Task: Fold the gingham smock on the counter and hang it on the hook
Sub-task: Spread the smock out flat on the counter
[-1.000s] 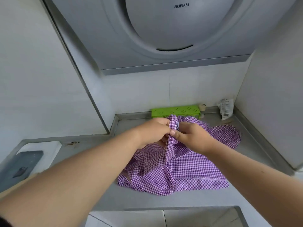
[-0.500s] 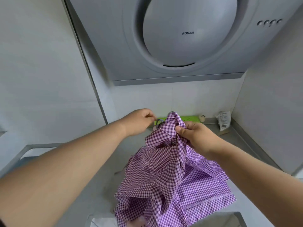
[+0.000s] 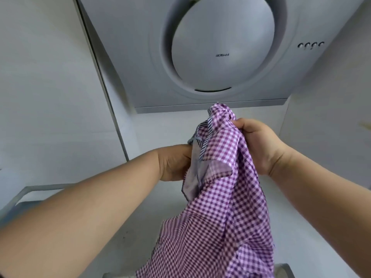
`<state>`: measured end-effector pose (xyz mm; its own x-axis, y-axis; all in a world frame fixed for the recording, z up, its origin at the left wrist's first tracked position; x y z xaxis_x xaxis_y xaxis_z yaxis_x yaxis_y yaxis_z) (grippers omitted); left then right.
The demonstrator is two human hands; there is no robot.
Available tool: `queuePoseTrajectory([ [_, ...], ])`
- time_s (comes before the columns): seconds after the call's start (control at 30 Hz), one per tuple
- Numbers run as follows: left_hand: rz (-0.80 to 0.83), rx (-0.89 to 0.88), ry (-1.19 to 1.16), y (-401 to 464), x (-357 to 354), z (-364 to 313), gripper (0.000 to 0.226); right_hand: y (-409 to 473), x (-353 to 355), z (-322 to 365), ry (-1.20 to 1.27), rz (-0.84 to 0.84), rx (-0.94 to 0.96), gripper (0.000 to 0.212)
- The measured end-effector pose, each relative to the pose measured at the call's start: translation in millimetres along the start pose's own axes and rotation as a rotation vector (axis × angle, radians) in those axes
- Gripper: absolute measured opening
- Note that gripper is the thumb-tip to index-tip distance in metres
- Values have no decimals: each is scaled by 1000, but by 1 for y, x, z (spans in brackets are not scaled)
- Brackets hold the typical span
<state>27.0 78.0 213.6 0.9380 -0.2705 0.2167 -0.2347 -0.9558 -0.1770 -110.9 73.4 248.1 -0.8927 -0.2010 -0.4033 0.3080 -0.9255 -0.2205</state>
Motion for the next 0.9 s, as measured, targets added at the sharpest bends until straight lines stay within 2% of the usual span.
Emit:
queuePoseTrajectory([
  [0.03,-74,26,-11,-6,4,-5,37,1,2,3,8,-7,5,56],
  [0.17,-103,24,-40,-2,14,-3,36,5,16,7,-60,-55,42,38],
  [0.3,-131,86,-63,-2,43,4,27,15,32,2,-435,-138,112,31],
  [0.43,-290,83,-41,-4,88,16,30,31,61,-17,-741,-241,119,29],
  [0.6,-437,34,-61,-17,126,22,34,43,94,-35,-759,-399,89,26],
  [0.67,-466,59,-38,-23,135,26,26,45,92,-42,-740,-373,75,24],
  [0.77,-517,113,-84,-34,154,34,34,36,69,-47,-804,-276,74,28],
  [0.9,-458,119,-59,-48,167,37,29,17,41,-52,-1172,-181,104,32],
])
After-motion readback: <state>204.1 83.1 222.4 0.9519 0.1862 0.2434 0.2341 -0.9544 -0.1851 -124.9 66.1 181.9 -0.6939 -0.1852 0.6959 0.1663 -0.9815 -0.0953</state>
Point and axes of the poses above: each hand's wrist, its own y-axis towards the middle knuckle, its own x-axis out of the back of the hand, z = x × y, the point moved 8 cm from there along y, towards the middle knuckle, and after that the axes turned 9 degrees about -z, right-handed, at the moved point
